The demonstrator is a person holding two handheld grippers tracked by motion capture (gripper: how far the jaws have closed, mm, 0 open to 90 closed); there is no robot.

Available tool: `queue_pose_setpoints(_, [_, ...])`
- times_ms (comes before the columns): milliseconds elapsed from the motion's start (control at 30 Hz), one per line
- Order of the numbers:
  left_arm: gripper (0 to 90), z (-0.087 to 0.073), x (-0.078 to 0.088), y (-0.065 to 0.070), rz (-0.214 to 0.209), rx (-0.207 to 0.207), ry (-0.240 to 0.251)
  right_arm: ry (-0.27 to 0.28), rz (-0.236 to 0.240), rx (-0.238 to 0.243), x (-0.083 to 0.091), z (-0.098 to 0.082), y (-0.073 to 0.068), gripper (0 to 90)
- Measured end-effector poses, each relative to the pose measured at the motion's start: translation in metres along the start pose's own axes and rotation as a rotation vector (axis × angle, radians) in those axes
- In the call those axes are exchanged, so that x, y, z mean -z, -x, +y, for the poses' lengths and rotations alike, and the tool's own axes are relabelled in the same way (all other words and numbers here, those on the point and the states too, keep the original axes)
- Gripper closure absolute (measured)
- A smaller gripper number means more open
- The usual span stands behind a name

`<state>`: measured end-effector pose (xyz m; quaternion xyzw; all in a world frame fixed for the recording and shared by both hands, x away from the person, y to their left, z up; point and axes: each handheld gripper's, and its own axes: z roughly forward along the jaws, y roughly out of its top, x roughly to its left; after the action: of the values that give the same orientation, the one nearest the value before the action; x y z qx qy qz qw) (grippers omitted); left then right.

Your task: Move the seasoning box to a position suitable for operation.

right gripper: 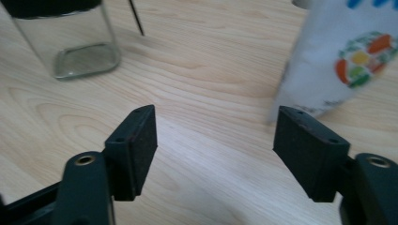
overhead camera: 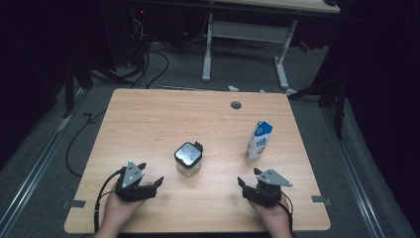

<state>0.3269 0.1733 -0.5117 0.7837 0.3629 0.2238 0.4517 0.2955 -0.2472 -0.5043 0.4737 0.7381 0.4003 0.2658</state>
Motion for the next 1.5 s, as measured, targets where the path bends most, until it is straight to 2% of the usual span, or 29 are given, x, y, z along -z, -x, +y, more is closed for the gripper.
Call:
queue_pose_setpoints(33, [23.0, -0.001, 0.0, -0.001, 0.004, 0.014, -0.001, -0.011, 0.01, -0.016, 0.0, 0.0, 0.004, 31.2])
queue_pose_setpoints(133, [24.3, 0.0, 0.002, -0.006, -0.01, 0.071, 0.011, 0.006, 0.026, -0.03, 0.002, -0.003, 0.008, 35.7])
queue_pose_setpoints(233, [27.3, 0.0, 0.004, -0.007, 0.002, 0.076, 0.034, 0.012, 0.054, -0.054, 0.0, -0.004, 0.01, 36.3])
queue_pose_setpoints(333, [29.2, 0.0, 0.003, -0.009, 0.011, 0.079, 0.042, 0.017, 0.043, -0.008, -0.003, -0.007, 0.008, 38.4])
queue_pose_setpoints(467, [30.4, -0.003, 0.001, -0.012, 0.009, 0.088, 0.031, -0.023, 0.055, -0.005, -0.01, -0.009, 0.008, 42.1])
queue_pose_setpoints(500, [30.5, -0.003, 0.001, -0.012, 0.003, 0.096, 0.03, -0.012, 0.057, -0.006, -0.011, -0.01, 0.007, 42.8])
queue_pose_setpoints(533, [32.3, -0.002, 0.001, -0.012, -0.006, 0.104, 0.021, 0.021, 0.051, 0.027, -0.01, -0.012, 0.007, 44.5])
queue_pose_setpoints(633, [34.5, -0.001, -0.003, -0.011, -0.001, 0.093, 0.014, 0.021, 0.044, 0.021, -0.009, -0.011, 0.009, 46.6])
queue_pose_setpoints(733, [35.8, 0.001, -0.012, -0.01, 0.024, 0.076, -0.035, 0.025, 0.056, 0.012, -0.01, -0.008, 0.013, 48.1])
queue_pose_setpoints(800, [36.3, 0.003, -0.017, -0.013, 0.023, 0.098, -0.044, 0.043, 0.07, 0.013, -0.011, -0.004, 0.019, 48.8])
queue_pose_setpoints(833, [36.6, 0.005, -0.019, -0.015, 0.018, 0.104, -0.04, 0.043, 0.078, 0.007, -0.011, -0.002, 0.02, 48.9])
queue_pose_setpoints(900, [38.1, 0.009, -0.018, -0.017, 0.031, 0.107, -0.023, 0.046, 0.073, 0.029, -0.013, 0.001, 0.019, 48.3])
queue_pose_setpoints(933, [38.1, 0.01, -0.017, -0.016, 0.02, 0.118, -0.014, 0.046, 0.073, 0.029, -0.013, 0.001, 0.019, 48.3])
queue_pose_setpoints(1033, [38.1, 0.009, -0.013, -0.011, -0.003, 0.098, -0.038, 0.038, 0.057, 0.037, -0.014, 0.007, 0.016, 46.3])
queue_pose_setpoints(1133, [41.5, 0.004, -0.01, -0.008, -0.018, 0.089, -0.039, 0.059, 0.051, -0.017, -0.008, 0.005, 0.013, 45.7])
queue_pose_setpoints(1167, [42.8, 0.004, -0.01, -0.008, -0.021, 0.085, -0.039, 0.057, 0.057, -0.016, -0.007, 0.003, 0.011, 45.8])
queue_pose_setpoints(1233, [45.8, 0.005, -0.009, -0.01, -0.013, 0.084, -0.027, 0.041, 0.052, 0.004, -0.009, -0.001, 0.008, 45.9])
queue_pose_setpoints(1300, [50.6, 0.004, -0.007, -0.013, -0.012, 0.102, -0.011, 0.031, 0.056, 0.002, -0.009, -0.003, 0.007, 46.1])
queue_pose_setpoints(1400, [56.5, 0.002, -0.008, -0.011, -0.009, 0.102, -0.008, 0.036, 0.056, 0.012, -0.006, -0.005, 0.007, 47.3])
queue_pose_setpoints(1500, [59.3, 0.004, -0.014, -0.007, 0.005, 0.069, -0.007, 0.041, 0.072, 0.024, -0.003, -0.007, 0.006, 48.8])
